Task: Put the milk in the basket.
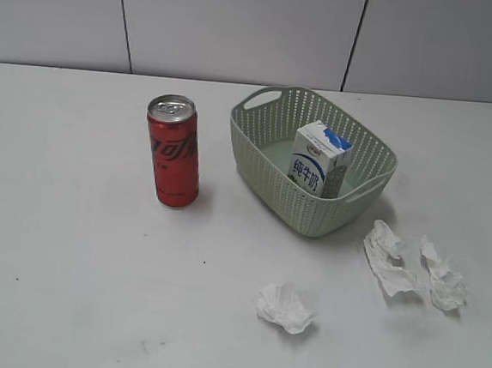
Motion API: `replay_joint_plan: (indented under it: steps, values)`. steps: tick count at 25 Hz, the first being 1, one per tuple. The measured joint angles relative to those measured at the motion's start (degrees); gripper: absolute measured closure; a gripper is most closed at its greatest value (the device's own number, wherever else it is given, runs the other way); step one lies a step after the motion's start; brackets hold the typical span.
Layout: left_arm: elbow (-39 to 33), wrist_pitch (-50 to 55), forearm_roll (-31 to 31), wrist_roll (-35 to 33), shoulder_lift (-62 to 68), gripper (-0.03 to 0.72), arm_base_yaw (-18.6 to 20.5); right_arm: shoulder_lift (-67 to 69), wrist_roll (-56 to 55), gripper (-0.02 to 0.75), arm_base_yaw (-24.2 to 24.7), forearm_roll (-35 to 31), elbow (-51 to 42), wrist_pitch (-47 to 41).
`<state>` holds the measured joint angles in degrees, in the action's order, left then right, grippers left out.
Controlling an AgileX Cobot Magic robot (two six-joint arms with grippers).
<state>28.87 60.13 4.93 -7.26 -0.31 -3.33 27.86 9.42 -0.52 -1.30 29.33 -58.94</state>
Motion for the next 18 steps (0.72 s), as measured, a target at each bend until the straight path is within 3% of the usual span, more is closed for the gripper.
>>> replay_joint_plan:
  steps: [18]
  values:
    - [0.0, 0.0, 0.0, 0.0, 0.0, 0.163, 0.0, -27.8, -0.5, 0.15, 0.0, 0.6, -0.2, -0.7]
